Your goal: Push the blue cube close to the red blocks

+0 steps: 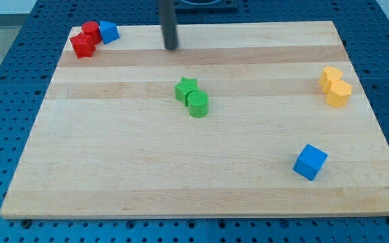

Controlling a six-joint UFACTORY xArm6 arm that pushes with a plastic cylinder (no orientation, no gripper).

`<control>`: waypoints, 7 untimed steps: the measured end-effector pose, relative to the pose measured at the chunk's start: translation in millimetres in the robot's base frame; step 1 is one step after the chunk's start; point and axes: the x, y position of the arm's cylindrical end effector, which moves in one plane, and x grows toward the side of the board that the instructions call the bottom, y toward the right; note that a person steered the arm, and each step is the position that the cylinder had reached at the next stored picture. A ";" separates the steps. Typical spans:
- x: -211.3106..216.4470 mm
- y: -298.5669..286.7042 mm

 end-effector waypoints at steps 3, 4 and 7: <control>144.7 141.3; 202.7 187.4; 332.4 263.5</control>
